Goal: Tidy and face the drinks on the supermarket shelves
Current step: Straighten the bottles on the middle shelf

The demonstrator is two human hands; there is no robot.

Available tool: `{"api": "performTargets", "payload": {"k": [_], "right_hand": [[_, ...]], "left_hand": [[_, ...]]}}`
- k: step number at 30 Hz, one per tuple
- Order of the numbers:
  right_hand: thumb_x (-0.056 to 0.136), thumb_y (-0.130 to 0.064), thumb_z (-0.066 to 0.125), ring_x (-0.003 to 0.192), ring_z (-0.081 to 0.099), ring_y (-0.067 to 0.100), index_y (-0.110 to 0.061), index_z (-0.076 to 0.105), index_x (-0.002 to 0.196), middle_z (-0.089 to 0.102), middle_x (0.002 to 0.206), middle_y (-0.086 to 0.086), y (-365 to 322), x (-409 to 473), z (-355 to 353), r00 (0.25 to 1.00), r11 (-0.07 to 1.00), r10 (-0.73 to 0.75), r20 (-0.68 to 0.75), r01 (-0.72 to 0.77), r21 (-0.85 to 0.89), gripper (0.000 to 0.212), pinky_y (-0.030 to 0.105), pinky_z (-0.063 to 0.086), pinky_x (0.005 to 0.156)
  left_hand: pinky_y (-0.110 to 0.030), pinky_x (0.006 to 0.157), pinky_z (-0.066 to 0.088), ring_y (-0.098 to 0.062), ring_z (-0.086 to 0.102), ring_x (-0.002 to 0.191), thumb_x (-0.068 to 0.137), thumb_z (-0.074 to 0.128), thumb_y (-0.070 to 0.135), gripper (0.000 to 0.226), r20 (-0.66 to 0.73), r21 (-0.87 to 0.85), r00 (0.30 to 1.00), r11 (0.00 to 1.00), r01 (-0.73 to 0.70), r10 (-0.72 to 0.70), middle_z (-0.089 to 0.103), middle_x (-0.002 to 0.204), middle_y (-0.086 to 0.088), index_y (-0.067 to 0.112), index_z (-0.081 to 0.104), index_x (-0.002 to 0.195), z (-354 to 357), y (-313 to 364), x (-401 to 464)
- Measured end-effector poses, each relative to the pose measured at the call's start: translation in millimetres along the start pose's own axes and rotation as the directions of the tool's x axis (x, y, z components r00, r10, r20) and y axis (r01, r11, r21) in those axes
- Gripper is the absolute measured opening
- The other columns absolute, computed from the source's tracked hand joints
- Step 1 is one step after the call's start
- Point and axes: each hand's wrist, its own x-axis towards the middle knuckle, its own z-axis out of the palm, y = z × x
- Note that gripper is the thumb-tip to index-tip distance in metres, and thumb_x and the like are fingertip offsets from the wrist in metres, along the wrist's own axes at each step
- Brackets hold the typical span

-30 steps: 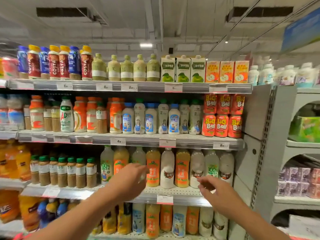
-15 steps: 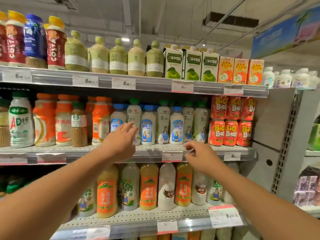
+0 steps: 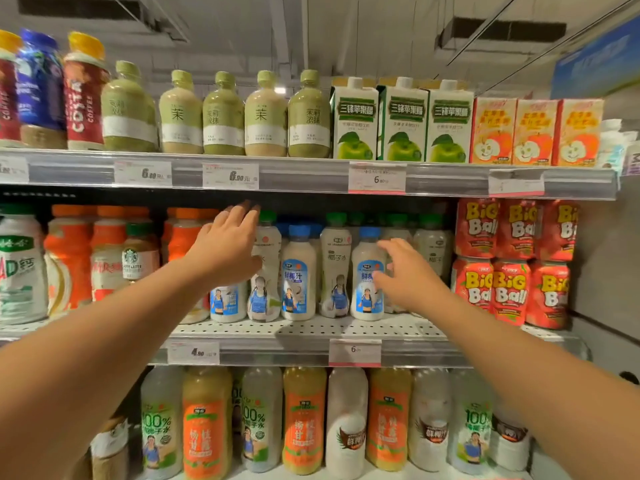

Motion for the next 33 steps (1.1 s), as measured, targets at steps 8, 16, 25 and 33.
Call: {"api": "performTargets", "payload": {"k": [8, 16, 25, 33], "right_hand": [[0.09, -0.035, 0.057, 0.144, 0.028, 0.022, -0.026, 0.018, 0.154, 0.019, 0.161, -0.002, 8.4, 66.7, 4.9, 0.998, 0.992, -0.032, 0.054, 0.038, -0.121, 0.075, 0.038, 0.03, 0.114], [0.091, -0.039, 0.06, 0.117, 0.055, 0.03, -0.029, 0.036, 0.144, 0.049, 0.14, 0.009, 3.4, 73.7, 5.4, 0.998, 0.99, 0.057, 0.011, -0.055, -0.132, 0.059, 0.041, 0.05, 0.095], [0.083, -0.054, 0.066, 0.072, 0.053, 0.006, -0.031, 0.042, 0.108, 0.052, 0.088, -0.008, 1.3, 58.0, -2.2, 0.99, 0.998, 0.053, -0.131, -0.054, -0.009, 0.041, 0.027, 0.045, 0.056], [0.087, -0.053, 0.061, 0.088, 0.052, 0.015, -0.021, 0.05, 0.129, 0.06, 0.112, -0.002, -0.6, 11.2, -8.3, 0.968, 0.998, 0.069, -0.24, -0.07, 0.005, 0.054, 0.03, 0.042, 0.066]], "left_hand": [[-0.05, 0.114, 0.019, -0.026, 0.012, 0.148, 0.083, 0.063, 0.046, 0.096, 0.038, 0.018, 0.997, 0.998, 0.067, -0.068, 0.012, 0.162, -0.003, 0.025, 0.002, 0.155, 16.6, 1.3, 26.5], [-0.051, 0.115, 0.014, -0.026, 0.014, 0.147, 0.084, 0.064, 0.047, 0.085, -0.015, -0.102, 0.997, 0.992, 0.069, -0.07, 0.023, 0.159, -0.004, 0.028, 0.016, 0.152, 20.5, 0.8, 36.1], [-0.042, 0.089, 0.038, -0.028, 0.057, 0.097, 0.08, 0.07, 0.052, 0.069, -0.187, -0.152, 0.982, 0.988, -0.016, -0.012, 0.062, 0.102, -0.005, 0.022, 0.029, 0.126, 15.5, 11.9, 19.1], [-0.026, 0.066, 0.052, -0.014, 0.058, 0.084, 0.085, 0.072, 0.029, 0.06, -0.291, -0.518, 0.957, 0.842, -0.152, -0.006, 0.049, 0.12, 0.001, 0.027, 0.033, 0.13, 14.2, 29.1, -33.8]]}}
